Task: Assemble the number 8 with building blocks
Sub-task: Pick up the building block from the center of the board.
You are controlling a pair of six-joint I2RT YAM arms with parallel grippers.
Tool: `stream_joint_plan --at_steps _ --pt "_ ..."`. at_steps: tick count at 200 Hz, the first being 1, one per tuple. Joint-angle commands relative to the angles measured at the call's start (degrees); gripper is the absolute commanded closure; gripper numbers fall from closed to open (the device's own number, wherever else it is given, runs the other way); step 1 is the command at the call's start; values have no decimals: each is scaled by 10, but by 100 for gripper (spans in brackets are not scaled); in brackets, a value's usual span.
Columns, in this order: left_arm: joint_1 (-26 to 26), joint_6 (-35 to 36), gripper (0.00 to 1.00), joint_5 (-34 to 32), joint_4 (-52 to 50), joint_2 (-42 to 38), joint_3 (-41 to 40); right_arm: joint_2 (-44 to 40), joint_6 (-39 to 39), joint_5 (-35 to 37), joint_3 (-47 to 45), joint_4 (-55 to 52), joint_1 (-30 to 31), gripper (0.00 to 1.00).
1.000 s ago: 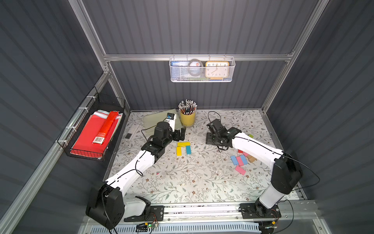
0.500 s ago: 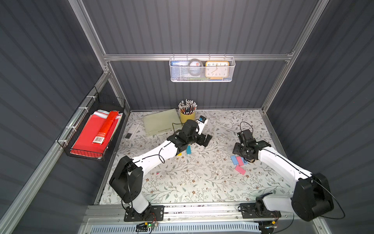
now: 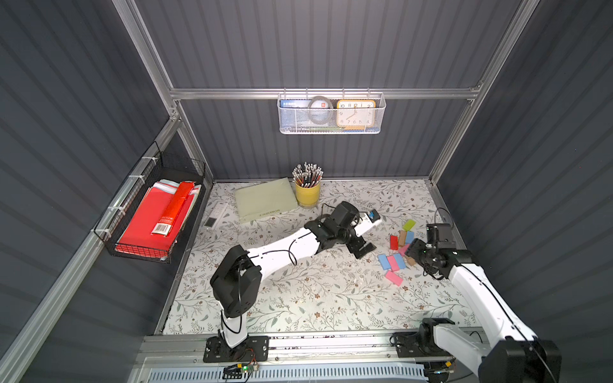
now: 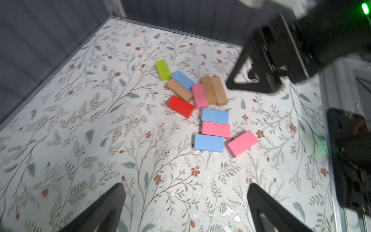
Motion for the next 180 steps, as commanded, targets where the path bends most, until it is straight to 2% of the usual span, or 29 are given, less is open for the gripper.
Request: stream_joint_plan --at_steps 1,61,87,108,146,180 --pt "-45 108 1 43 -48 33 36 -12 -17 -74 -6 15 -65 32" --pt "-107 157 9 51 -79 143 130 -33 -26 -128 -11 41 -168 32" --pt "-111 166 10 55 -94 198 184 -32 -44 -160 -12 40 -222 32" --pt "-112 192 10 45 -86 220 196 -35 -57 -192 -13 39 -256 32" --pt "-112 234 11 0 -96 247 207 -42 -77 -215 -18 33 -290 32" --pt "-112 230 15 4 -101 276 227 -45 -76 -229 -24 41 -295 32"
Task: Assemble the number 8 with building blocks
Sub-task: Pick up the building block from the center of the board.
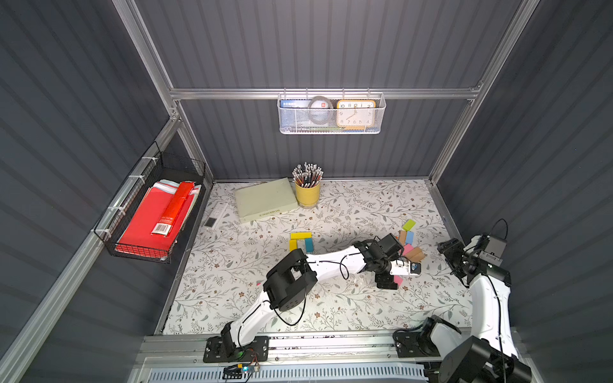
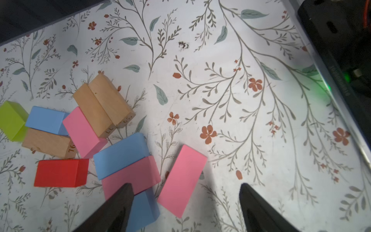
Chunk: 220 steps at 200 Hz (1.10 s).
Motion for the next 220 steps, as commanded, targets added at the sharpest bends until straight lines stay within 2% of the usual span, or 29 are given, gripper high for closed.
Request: stream_joint_plan --at_steps 1,83,195,220 --pt "0 16 15 -5 -18 25 26 -5 -12 -24 -9 2 -3 32" --pt "-4 7 30 14 -30 82 72 7 -23 -59 -6 0 -3 32" --pt "-5 1 50 5 -42 95 68 10 -26 -72 -13 6 -3 32" --pt "-6 -1 59 -2 -46 91 60 13 -26 -76 -13 7 -3 32"
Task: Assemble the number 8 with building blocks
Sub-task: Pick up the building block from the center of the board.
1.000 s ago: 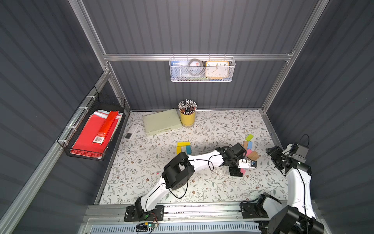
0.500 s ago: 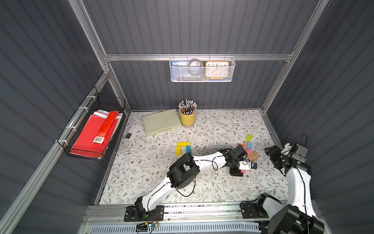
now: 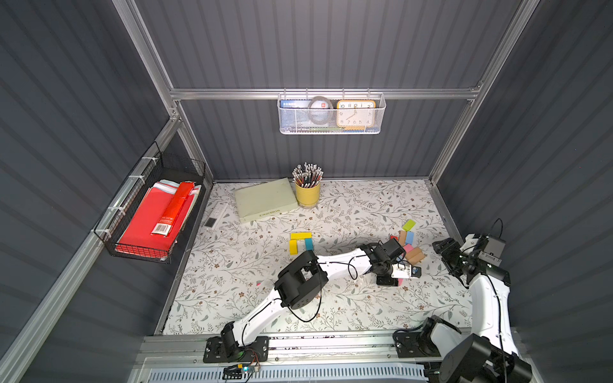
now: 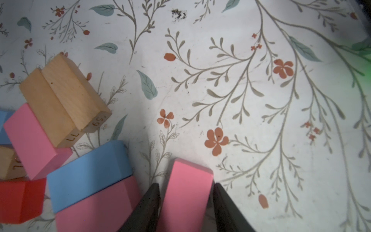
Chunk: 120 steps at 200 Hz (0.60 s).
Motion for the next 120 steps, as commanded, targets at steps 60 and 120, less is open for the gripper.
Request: stream_joint_plan --at_steps 60,120 --pt "-4 -14 80 -14 -36 -36 -10 4 -9 -18 -8 6 -3 32" --pt "7 -25 82 -59 -13 -242 -169 2 -16 -39 5 -2 -1 33"
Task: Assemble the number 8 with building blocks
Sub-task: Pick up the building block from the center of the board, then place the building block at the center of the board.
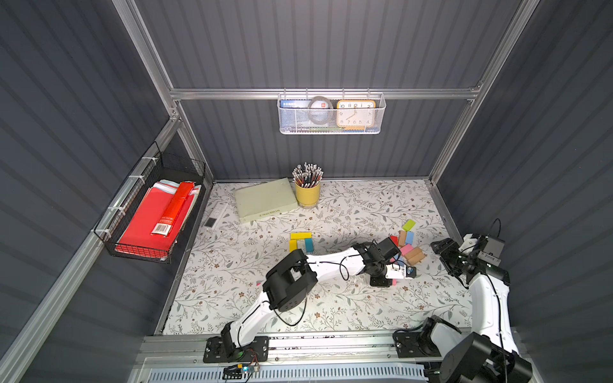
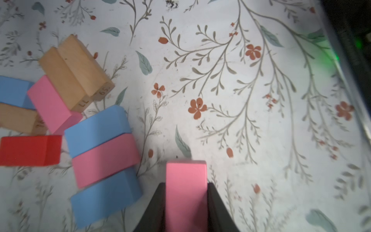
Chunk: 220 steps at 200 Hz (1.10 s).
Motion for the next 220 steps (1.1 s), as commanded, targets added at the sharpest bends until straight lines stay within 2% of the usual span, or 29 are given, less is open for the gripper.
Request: stream_joint_plan --at_steps 1,23,40,66,70,94,117,153,220 --pt "9 -13 82 -32 2 -119 -55 -1 -10 -22 8 -1 -1 33" --pt "35 -22 81 -38 -9 -189 -121 -1 -13 -34 8 3 10 34" --pt "64 -32 81 -48 -7 -241 -183 -3 -11 -24 11 8 41 34" --pt "112 -39 81 -65 10 -314 -273 2 1 19 23 22 135 33" --pt "118 -40 81 -72 15 -325 -306 3 4 24 25 25 152 33" --pt "136 -43 81 -117 53 -385 -395 15 15 39 38 54 239 33" --pt "158 -50 79 -109 95 -430 -453 37 16 54 55 76 310 32" --pt "172 -56 78 -110 135 -421 -509 77 0 65 82 91 384 31" --pt "193 -64 74 -86 146 -366 -522 116 -24 73 93 102 441 30"
